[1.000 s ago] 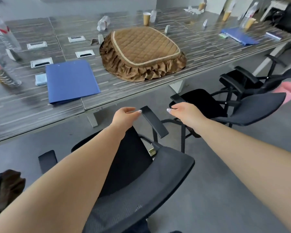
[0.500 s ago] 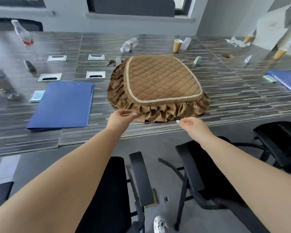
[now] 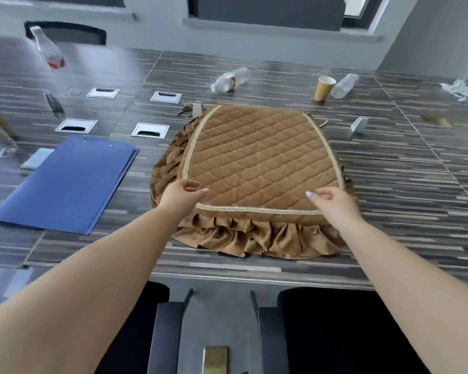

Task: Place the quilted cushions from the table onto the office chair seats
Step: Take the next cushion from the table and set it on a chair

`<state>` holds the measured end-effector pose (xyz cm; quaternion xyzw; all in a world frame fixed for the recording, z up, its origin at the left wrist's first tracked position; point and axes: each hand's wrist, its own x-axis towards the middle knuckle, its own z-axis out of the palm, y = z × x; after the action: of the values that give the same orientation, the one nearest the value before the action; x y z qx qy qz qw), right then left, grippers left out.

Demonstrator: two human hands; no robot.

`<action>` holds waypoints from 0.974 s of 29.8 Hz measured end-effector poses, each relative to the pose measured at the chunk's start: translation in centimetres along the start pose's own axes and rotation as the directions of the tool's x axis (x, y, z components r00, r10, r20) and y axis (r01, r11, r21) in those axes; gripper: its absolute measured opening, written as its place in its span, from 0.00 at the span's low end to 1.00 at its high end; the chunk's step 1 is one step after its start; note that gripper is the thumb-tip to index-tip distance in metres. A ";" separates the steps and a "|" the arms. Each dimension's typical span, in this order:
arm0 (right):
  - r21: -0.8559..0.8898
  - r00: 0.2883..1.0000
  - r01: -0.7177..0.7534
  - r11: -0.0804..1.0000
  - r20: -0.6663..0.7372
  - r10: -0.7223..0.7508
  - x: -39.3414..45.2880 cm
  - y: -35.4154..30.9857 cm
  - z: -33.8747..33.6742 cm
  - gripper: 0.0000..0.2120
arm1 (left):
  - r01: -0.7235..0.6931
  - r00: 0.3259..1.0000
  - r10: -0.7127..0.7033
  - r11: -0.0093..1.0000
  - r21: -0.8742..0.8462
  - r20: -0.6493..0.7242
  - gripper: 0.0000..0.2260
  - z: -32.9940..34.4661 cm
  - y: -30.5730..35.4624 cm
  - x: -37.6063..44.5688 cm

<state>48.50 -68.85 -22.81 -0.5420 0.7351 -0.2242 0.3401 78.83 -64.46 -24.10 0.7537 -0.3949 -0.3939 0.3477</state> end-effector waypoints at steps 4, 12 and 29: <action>-0.061 0.999 -0.003 0.998 -0.048 0.000 5.4 0.5 -1.0 0.24 | -0.025 0.994 0.032 0.998 0.064 -0.108 0.16 1.4 1.7 3.8; -0.203 0.990 -0.117 0.972 -0.100 0.098 11.3 2.4 1.6 0.43 | 0.087 0.957 0.001 0.953 0.290 -0.290 0.30 3.5 -0.4 9.3; -0.147 0.958 -0.164 0.975 -0.259 0.122 12.7 2.7 1.3 0.48 | 0.176 0.907 -0.121 0.979 0.102 -0.402 0.33 3.4 1.2 9.0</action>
<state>45.42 -79.97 -28.83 -0.4815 0.8253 -0.2026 0.2143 78.87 -73.55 -27.51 0.8671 -0.2842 -0.2318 0.3370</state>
